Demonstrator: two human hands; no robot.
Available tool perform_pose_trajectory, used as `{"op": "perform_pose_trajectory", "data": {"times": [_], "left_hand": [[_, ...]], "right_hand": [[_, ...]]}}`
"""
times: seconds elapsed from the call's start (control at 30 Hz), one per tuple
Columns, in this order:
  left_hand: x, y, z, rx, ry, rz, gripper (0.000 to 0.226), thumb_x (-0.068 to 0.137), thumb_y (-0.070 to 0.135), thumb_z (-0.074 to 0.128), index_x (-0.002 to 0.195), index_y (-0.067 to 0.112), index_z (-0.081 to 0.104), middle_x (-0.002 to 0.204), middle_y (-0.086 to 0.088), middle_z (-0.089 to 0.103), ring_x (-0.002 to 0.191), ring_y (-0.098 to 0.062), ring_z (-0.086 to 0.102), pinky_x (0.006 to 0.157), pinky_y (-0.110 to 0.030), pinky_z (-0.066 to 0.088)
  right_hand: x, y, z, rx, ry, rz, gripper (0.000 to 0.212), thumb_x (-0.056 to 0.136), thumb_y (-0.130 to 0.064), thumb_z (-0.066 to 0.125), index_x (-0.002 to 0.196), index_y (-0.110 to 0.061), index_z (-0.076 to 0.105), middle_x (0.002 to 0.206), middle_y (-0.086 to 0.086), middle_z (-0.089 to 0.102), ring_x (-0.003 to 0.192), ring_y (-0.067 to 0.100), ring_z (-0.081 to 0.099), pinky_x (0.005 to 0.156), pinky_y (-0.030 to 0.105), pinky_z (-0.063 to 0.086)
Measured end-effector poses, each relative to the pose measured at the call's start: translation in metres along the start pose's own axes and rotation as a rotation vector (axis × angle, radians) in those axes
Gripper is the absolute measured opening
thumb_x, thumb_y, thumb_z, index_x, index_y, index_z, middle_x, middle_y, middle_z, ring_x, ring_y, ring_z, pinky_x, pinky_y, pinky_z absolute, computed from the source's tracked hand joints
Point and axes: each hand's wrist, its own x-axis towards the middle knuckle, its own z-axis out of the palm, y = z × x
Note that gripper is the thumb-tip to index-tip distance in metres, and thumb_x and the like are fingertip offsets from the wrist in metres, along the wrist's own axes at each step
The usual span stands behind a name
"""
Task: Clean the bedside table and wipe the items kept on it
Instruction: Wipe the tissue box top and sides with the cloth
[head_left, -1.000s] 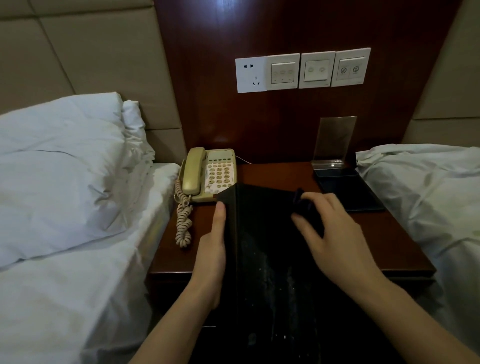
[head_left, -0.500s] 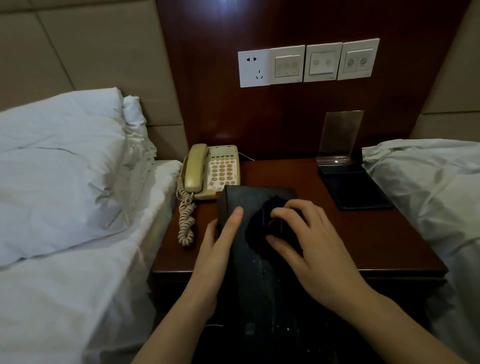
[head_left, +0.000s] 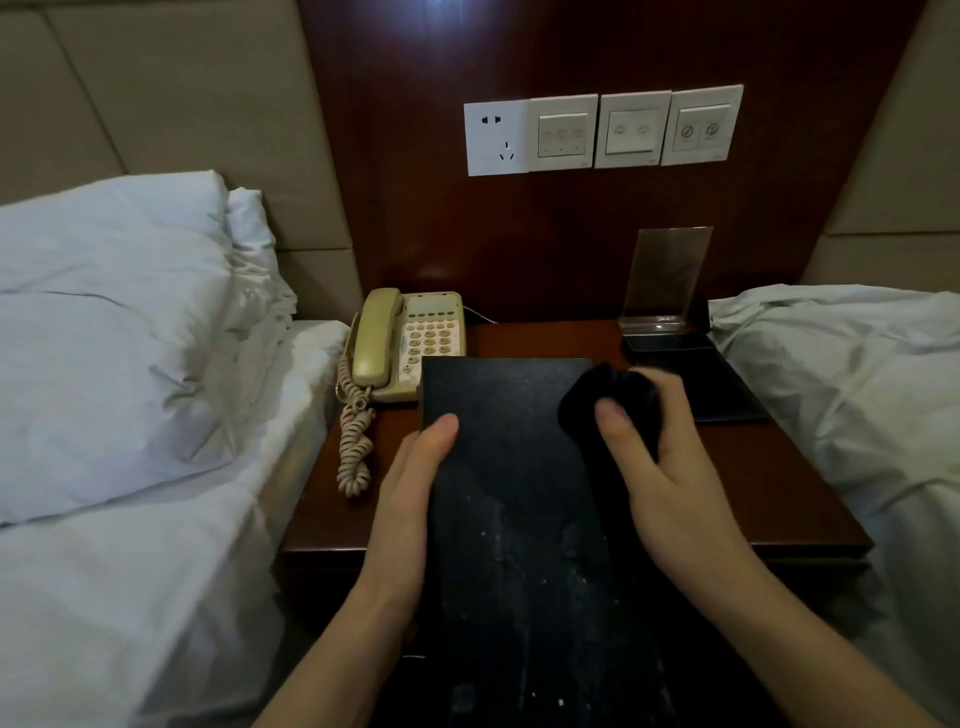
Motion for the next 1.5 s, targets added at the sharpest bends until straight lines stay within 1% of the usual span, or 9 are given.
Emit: {"op": "perform_pose_trajectory", "data": {"times": [0.17, 0.33, 0.5, 0.63, 0.73, 1.03, 1.3, 1.4, 1.5], "left_hand": [[0.002, 0.008, -0.01, 0.035, -0.161, 0.007, 0.048, 0.101, 0.035, 0.061, 0.141, 0.009, 0.059, 0.145, -0.019, 0.059, 0.125, -0.031, 0.061, 0.078, -0.007, 0.049], [-0.004, 0.015, -0.011, 0.1, -0.016, 0.046, 0.066, 0.07, 0.064, 0.073, 0.126, 0.029, 0.068, 0.122, -0.003, 0.075, 0.114, -0.026, 0.071, 0.104, -0.051, 0.051], [0.004, 0.014, -0.026, 0.102, 0.021, 0.039, 0.044, 0.109, 0.015, 0.044, 0.15, -0.001, 0.043, 0.158, -0.021, 0.041, 0.147, -0.035, 0.038, 0.107, -0.034, 0.035], [-0.008, 0.003, -0.012, 0.259, -0.04, 0.013, 0.055, 0.102, 0.039, 0.058, 0.145, 0.005, 0.053, 0.148, -0.019, 0.055, 0.137, -0.035, 0.052, 0.103, -0.028, 0.041], [-0.001, 0.008, -0.008, 0.092, 0.009, -0.023, 0.066, 0.065, 0.07, 0.078, 0.121, 0.035, 0.071, 0.123, -0.002, 0.075, 0.115, -0.026, 0.071, 0.107, -0.05, 0.049], [-0.008, 0.001, -0.018, -0.035, -0.194, -0.109, 0.106, 0.052, 0.071, 0.087, 0.146, 0.04, 0.049, 0.133, 0.01, 0.069, 0.12, -0.012, 0.068, 0.093, -0.034, 0.055], [-0.013, 0.002, 0.007, 0.025, -0.056, -0.153, 0.039, 0.077, 0.073, 0.053, 0.087, 0.036, 0.063, 0.062, 0.01, 0.074, 0.082, -0.013, 0.066, 0.068, -0.03, 0.047], [-0.019, -0.004, 0.011, -0.087, -0.072, -0.19, 0.046, 0.081, 0.069, 0.054, 0.105, 0.035, 0.072, 0.085, 0.006, 0.081, 0.085, -0.017, 0.076, 0.073, -0.035, 0.052], [-0.014, -0.009, 0.005, -0.054, -0.09, -0.093, 0.046, 0.072, 0.072, 0.052, 0.084, 0.039, 0.082, 0.092, 0.011, 0.081, 0.095, -0.014, 0.076, 0.087, -0.039, 0.053]], "right_hand": [[0.006, -0.008, -0.009, 0.053, 0.01, 0.053, 0.021, 0.092, -0.045, 0.055, 0.112, -0.046, 0.048, 0.098, -0.026, 0.062, 0.091, -0.009, 0.06, 0.073, 0.011, 0.046], [-0.026, -0.003, 0.005, -0.069, -0.121, 0.079, 0.017, 0.084, -0.057, 0.051, 0.1, -0.055, 0.045, 0.096, -0.02, 0.062, 0.087, -0.003, 0.062, 0.072, 0.022, 0.047], [0.005, -0.013, -0.008, 0.014, 0.105, 0.072, 0.019, 0.094, -0.04, 0.057, 0.111, -0.037, 0.049, 0.1, -0.015, 0.061, 0.083, -0.016, 0.057, 0.063, 0.003, 0.04], [-0.011, -0.003, 0.0, -0.028, 0.078, 0.115, 0.021, 0.089, -0.051, 0.052, 0.107, -0.047, 0.044, 0.103, -0.015, 0.06, 0.091, -0.005, 0.059, 0.07, 0.016, 0.041], [-0.028, 0.002, 0.01, -0.101, -0.022, 0.111, 0.015, 0.089, -0.053, 0.051, 0.102, -0.05, 0.044, 0.097, -0.014, 0.061, 0.088, -0.001, 0.06, 0.07, 0.024, 0.044], [-0.02, -0.019, -0.005, 0.025, 0.179, 0.032, 0.015, 0.092, -0.037, 0.06, 0.105, -0.036, 0.053, 0.093, -0.029, 0.063, 0.086, -0.011, 0.06, 0.063, 0.002, 0.043], [-0.021, -0.009, -0.002, 0.075, 0.247, 0.122, 0.019, 0.094, -0.035, 0.06, 0.111, -0.03, 0.053, 0.099, -0.016, 0.062, 0.084, -0.012, 0.058, 0.062, 0.006, 0.042], [-0.019, -0.008, -0.002, 0.017, 0.217, 0.113, 0.02, 0.094, -0.038, 0.06, 0.111, -0.031, 0.053, 0.099, -0.013, 0.062, 0.085, -0.011, 0.058, 0.062, 0.008, 0.042], [-0.016, -0.015, -0.005, -0.037, 0.151, 0.076, 0.016, 0.094, -0.042, 0.057, 0.107, -0.034, 0.054, 0.102, -0.011, 0.062, 0.087, -0.011, 0.058, 0.065, 0.006, 0.043]]}}
